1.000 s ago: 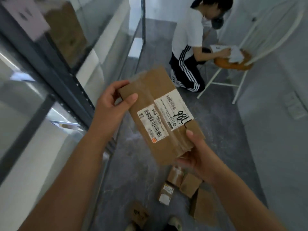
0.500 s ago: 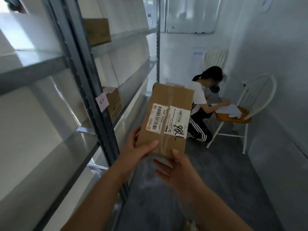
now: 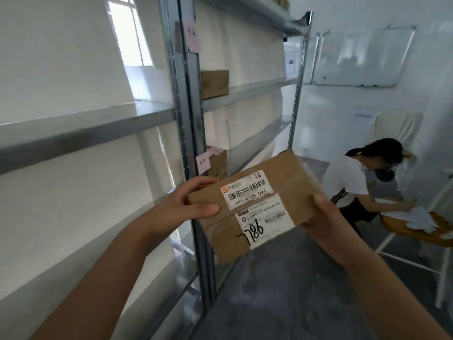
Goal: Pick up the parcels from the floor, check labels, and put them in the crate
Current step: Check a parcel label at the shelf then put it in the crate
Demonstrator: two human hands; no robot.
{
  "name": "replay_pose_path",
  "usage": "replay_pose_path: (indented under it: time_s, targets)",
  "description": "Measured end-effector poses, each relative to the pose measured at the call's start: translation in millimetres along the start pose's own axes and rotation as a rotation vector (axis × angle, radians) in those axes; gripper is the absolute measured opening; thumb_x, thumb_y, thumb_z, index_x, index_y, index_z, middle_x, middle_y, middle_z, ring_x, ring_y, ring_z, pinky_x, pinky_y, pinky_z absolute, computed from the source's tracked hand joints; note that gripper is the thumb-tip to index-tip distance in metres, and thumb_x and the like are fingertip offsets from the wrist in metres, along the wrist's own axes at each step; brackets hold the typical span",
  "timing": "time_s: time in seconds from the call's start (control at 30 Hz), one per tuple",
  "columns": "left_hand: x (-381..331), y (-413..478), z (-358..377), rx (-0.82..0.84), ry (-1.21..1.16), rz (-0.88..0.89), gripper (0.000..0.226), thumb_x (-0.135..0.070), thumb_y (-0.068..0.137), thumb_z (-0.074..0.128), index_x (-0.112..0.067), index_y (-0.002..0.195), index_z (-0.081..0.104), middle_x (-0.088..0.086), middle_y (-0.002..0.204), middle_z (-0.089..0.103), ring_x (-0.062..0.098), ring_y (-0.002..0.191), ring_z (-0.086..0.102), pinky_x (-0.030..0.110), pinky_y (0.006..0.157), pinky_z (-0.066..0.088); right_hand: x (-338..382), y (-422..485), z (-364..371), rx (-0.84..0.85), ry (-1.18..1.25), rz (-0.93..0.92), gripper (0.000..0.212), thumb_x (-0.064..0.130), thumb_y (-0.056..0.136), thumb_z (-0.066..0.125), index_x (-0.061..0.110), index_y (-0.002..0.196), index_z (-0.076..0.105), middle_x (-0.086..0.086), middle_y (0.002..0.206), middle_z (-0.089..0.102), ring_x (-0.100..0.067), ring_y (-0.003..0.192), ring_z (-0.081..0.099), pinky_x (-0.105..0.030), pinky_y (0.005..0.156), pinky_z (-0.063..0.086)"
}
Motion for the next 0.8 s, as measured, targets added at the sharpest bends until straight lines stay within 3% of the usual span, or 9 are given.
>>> replay_pose_path:
  time_s: [0.1, 0.17, 0.23, 0.3, 0.37, 0.47, 0.6, 0.73, 0.8]
  targets:
    - [-9.7, -28.9, -0.7, -0.237, -0.003, 0.026, 0.056, -0.052, 0.069, 0.076, -0.033, 0.117, 0.055, -0.006, 0.11, 0.065, 0.006, 0.096, 0.066, 0.021, 0.074, 0.056, -7.5, 2.8, 24.0, 0.071, -0.011, -0.015, 0.104, 0.063, 0.045, 0.081, 0.017, 0.132, 0.048, -0.01, 0.123, 0.064, -0.029, 0.116, 0.059, -0.034, 0.084, 0.056]
    - [-9.1, -56.2, -0.9, -0.449, -0.076, -0.007, 0.058, -0.052, 0.073, 0.062, -0.035, 0.125, 0.045, -0.01, 0.111, 0.062, 0.003, 0.092, 0.066, 0.015, 0.066, 0.054, -15.5, 7.0, 44.6, 0.081, 0.085, -0.016, 0.084, 0.054, 0.055, 0.079, 0.02, 0.127, 0.053, -0.009, 0.122, 0.065, -0.027, 0.116, 0.059, -0.035, 0.087, 0.054]
    - [-3.6, -84.8, -1.5, -0.586, -0.17, -0.018, 0.067, -0.058, 0.073, 0.057, -0.04, 0.134, 0.034, -0.011, 0.123, 0.057, 0.008, 0.107, 0.061, 0.023, 0.077, 0.055, -24.5, 7.8, 72.3, 0.121, 0.165, -0.002, 0.059, 0.042, 0.066, 0.069, 0.025, 0.121, 0.056, -0.006, 0.118, 0.067, -0.025, 0.114, 0.06, -0.038, 0.091, 0.051]
    - [1.1, -115.3, -5.4, -0.685, -0.249, -0.005, 0.07, -0.065, 0.076, 0.058, -0.046, 0.137, 0.03, -0.01, 0.133, 0.054, 0.015, 0.116, 0.059, 0.04, 0.087, 0.055, -30.0, 1.5, 107.8, 0.197, 0.19, 0.01, 0.065, 0.047, 0.065, 0.072, 0.026, 0.123, 0.053, -0.003, 0.115, 0.067, -0.021, 0.11, 0.062, -0.034, 0.086, 0.051]
    - [-1.0, -146.7, -11.3, -0.779, -0.302, 0.028, 0.062, -0.06, 0.077, 0.053, -0.045, 0.135, 0.034, -0.011, 0.127, 0.06, 0.013, 0.109, 0.064, 0.036, 0.077, 0.058, -35.5, -9.7, 142.2, 0.274, 0.192, 0.029, 0.082, 0.057, 0.055, 0.077, 0.027, 0.126, 0.05, -0.002, 0.119, 0.066, -0.018, 0.109, 0.063, -0.035, 0.089, 0.05]
    - [-12.6, -198.6, -19.7, -0.914, -0.233, 0.068, 0.057, -0.057, 0.085, 0.049, -0.037, 0.137, 0.038, -0.008, 0.12, 0.065, 0.01, 0.103, 0.067, 0.021, 0.072, 0.056, -42.9, -33.4, 190.7, 0.408, 0.161, 0.045, 0.081, 0.066, 0.049, 0.077, 0.038, 0.121, 0.051, 0.003, 0.122, 0.064, -0.016, 0.115, 0.06, -0.038, 0.098, 0.045]
    - [-26.5, -274.0, -37.9, -1.091, -0.139, 0.1, 0.06, -0.051, 0.085, 0.043, -0.032, 0.141, 0.037, -0.003, 0.124, 0.064, 0.016, 0.108, 0.065, 0.03, 0.084, 0.056, -54.7, -66.5, 248.2, 0.57, 0.035, 0.095, 0.045, 0.06, 0.069, 0.058, 0.047, 0.11, 0.049, 0.019, 0.113, 0.063, -0.004, 0.113, 0.056, -0.038, 0.11, 0.035]
    - [-34.5, -358.3, -46.9, -1.203, -0.094, 0.067, 0.066, -0.055, 0.083, 0.047, -0.033, 0.143, 0.033, 0.0, 0.126, 0.062, 0.021, 0.111, 0.064, 0.037, 0.087, 0.054, -65.6, -104.4, 309.4, 0.689, -0.147, 0.072, 0.088, 0.084, 0.059, 0.052, 0.039, 0.134, 0.043, 0.011, 0.13, 0.056, -0.012, 0.122, 0.051, -0.043, 0.111, 0.033]
    - [-39.5, -409.4, -51.0, -1.294, -0.077, 0.045, 0.072, -0.061, 0.08, 0.051, -0.033, 0.143, 0.032, 0.002, 0.136, 0.055, 0.022, 0.116, 0.06, 0.039, 0.092, 0.053, -70.1, -133.0, 348.2, 0.773, -0.201, 0.074, 0.088, 0.084, 0.06, 0.044, 0.04, 0.135, 0.04, 0.01, 0.13, 0.055, -0.014, 0.123, 0.05, -0.043, 0.109, 0.035]
Point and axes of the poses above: each hand's wrist, its own y-axis towards the middle knuckle, its own z-axis out of the palm, x = y × z, the point moved 5 cm from there along y, towards the middle knuckle
